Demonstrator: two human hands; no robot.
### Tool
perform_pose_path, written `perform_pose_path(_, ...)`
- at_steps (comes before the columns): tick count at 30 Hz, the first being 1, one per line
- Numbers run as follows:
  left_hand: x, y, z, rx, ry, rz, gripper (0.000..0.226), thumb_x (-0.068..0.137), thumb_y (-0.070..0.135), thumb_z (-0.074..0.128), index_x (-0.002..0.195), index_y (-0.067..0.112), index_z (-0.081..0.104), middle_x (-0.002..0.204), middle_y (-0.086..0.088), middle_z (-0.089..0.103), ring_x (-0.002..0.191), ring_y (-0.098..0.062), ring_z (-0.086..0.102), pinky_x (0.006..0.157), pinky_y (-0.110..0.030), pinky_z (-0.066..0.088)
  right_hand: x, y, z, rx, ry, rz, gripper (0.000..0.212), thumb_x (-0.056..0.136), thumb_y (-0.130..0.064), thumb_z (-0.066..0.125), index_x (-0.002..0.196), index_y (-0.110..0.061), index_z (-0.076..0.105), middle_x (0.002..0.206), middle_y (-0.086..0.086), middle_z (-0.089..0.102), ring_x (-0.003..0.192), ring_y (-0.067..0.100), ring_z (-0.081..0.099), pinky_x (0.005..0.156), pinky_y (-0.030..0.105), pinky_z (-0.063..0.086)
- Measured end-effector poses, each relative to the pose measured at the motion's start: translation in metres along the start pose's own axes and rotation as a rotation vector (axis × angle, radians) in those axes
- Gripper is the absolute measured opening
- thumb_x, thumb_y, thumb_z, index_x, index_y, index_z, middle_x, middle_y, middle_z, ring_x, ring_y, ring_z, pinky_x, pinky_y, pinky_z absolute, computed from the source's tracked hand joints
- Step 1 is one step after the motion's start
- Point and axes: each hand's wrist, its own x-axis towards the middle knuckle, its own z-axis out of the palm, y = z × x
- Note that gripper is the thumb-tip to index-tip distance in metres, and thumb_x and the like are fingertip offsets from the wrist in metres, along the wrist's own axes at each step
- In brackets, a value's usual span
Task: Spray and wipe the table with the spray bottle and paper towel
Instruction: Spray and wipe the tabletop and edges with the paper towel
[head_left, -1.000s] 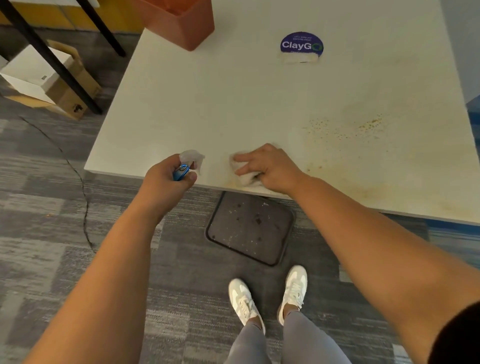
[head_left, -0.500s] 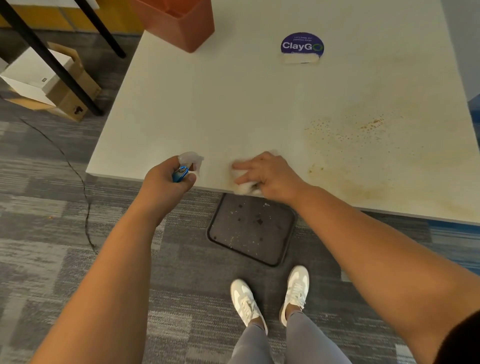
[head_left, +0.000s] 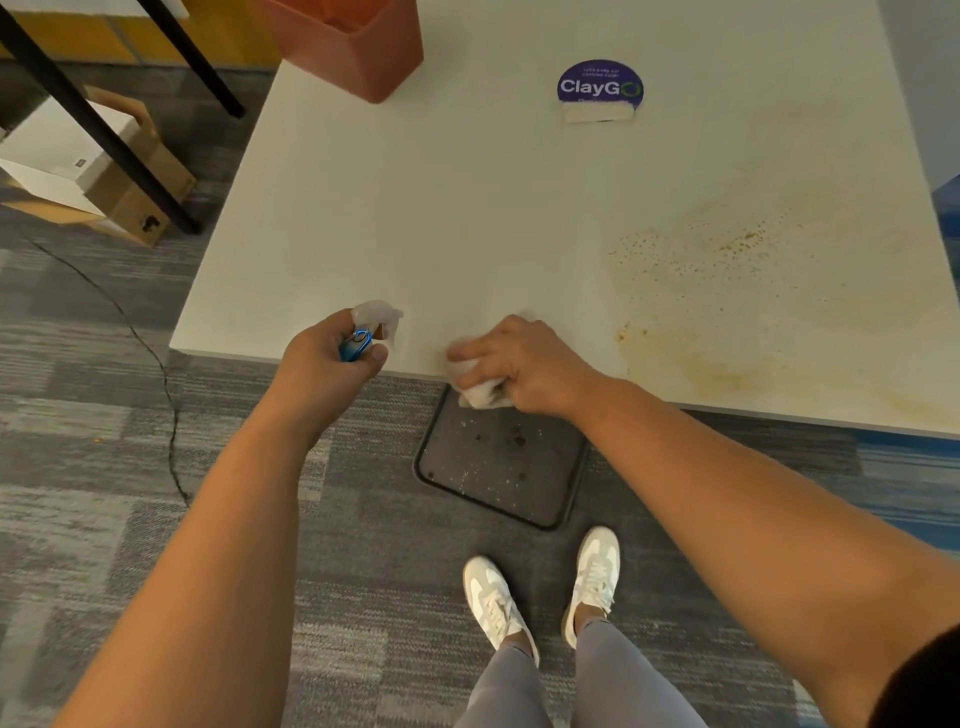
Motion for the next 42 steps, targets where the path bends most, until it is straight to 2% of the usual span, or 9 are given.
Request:
perform_pose_path(6, 0.001, -0.003, -0.001, 0.002, -0.021, -0.013, 0.031, 0.094, 0.012, 0.061, 0.120, 0.029, 0.064, 0.114, 0.002, 0.061, 0.093, 0.003, 0.056, 0.072, -0.012, 0.039, -0.020, 0.019, -0.012, 0.196, 0.026, 0.068, 0.029, 0.073, -0.042, 0.071, 0.102, -0.039, 0.069, 0.120, -0.013, 0.064, 0.086, 0.022, 0.057, 0.077, 0.045, 0.048)
perform_pose_path(10, 0.000, -0.003, 0.001, 0.009, -0.025, -0.014, 0.034, 0.094, 0.012, 0.061, 0.125, 0.026, 0.064, 0.114, 0.002, 0.061, 0.094, 0.002, 0.057, 0.075, -0.014, 0.040, -0.002, 0.022, -0.009, 0.023, 0.117, 0.149, 0.040, 0.072, -0.013, 0.076, 0.104, -0.036, 0.070, 0.126, -0.011, 0.060, 0.087, 0.024, 0.049, 0.076, 0.048, 0.046)
perform_pose_path(14, -0.002, 0.002, 0.003, -0.018, -0.035, -0.014, 0.034, 0.095, 0.011, 0.060, 0.121, 0.033, 0.063, 0.107, 0.010, 0.060, 0.096, -0.004, 0.056, 0.085, -0.024, 0.043, -0.018, -0.005, -0.003, 0.046, -0.030, 0.046, 0.032, 0.070, -0.035, 0.079, 0.101, -0.039, 0.071, 0.123, -0.017, 0.061, 0.086, 0.020, 0.048, 0.074, 0.037, 0.044)
perform_pose_path(17, -0.001, 0.009, 0.002, -0.029, -0.054, 0.017, 0.039, 0.096, 0.010, 0.059, 0.100, 0.048, 0.059, 0.103, 0.020, 0.058, 0.095, -0.001, 0.055, 0.084, -0.023, 0.040, -0.036, -0.002, -0.013, 0.150, -0.031, 0.030, 0.030, 0.068, -0.013, 0.081, 0.094, -0.026, 0.075, 0.115, -0.007, 0.068, 0.083, 0.018, 0.052, 0.073, 0.034, 0.045)
perform_pose_path(22, 0.005, 0.014, 0.009, -0.039, -0.068, 0.036, 0.037, 0.095, 0.009, 0.060, 0.106, 0.045, 0.061, 0.103, 0.029, 0.057, 0.095, 0.010, 0.055, 0.087, -0.024, 0.040, -0.025, 0.027, -0.021, 0.023, 0.110, 0.183, 0.044, 0.068, -0.001, 0.076, 0.101, -0.030, 0.073, 0.125, -0.007, 0.061, 0.088, 0.026, 0.050, 0.077, 0.043, 0.048)
perform_pose_path(29, 0.011, 0.021, 0.016, -0.044, -0.095, 0.068, 0.040, 0.094, 0.009, 0.060, 0.102, 0.048, 0.063, 0.104, 0.029, 0.058, 0.097, 0.008, 0.056, 0.075, -0.014, 0.039, -0.054, 0.017, -0.024, 0.085, 0.013, 0.060, 0.028, 0.067, -0.022, 0.084, 0.092, -0.029, 0.075, 0.118, -0.008, 0.066, 0.085, 0.025, 0.058, 0.076, 0.037, 0.049)
perform_pose_path(36, 0.019, 0.034, 0.022, -0.044, -0.106, 0.090, 0.037, 0.094, 0.011, 0.061, 0.115, 0.040, 0.066, 0.112, 0.021, 0.062, 0.098, 0.005, 0.057, 0.073, -0.012, 0.041, -0.044, 0.028, -0.025, -0.011, 0.080, 0.194, 0.040, 0.073, -0.006, 0.075, 0.103, -0.031, 0.072, 0.130, -0.010, 0.057, 0.091, 0.028, 0.050, 0.076, 0.045, 0.048)
perform_pose_path(40, 0.020, 0.042, 0.025, -0.043, -0.129, 0.103, 0.039, 0.094, 0.008, 0.061, 0.107, 0.045, 0.064, 0.108, 0.024, 0.061, 0.098, 0.007, 0.057, 0.082, -0.016, 0.040, -0.063, 0.008, -0.033, 0.131, -0.024, 0.095, 0.023, 0.070, -0.023, 0.080, 0.093, -0.026, 0.075, 0.117, -0.005, 0.067, 0.086, 0.024, 0.056, 0.075, 0.036, 0.049)
perform_pose_path(42, 0.023, 0.047, 0.026, -0.044, -0.139, 0.111, 0.037, 0.094, 0.009, 0.061, 0.114, 0.039, 0.065, 0.113, 0.018, 0.063, 0.100, 0.004, 0.058, 0.086, -0.017, 0.039, -0.064, 0.009, -0.049, 0.166, 0.087, 0.126, 0.016, 0.074, -0.024, 0.074, 0.089, -0.019, 0.076, 0.111, 0.004, 0.070, 0.085, 0.015, 0.058, 0.074, 0.035, 0.052)
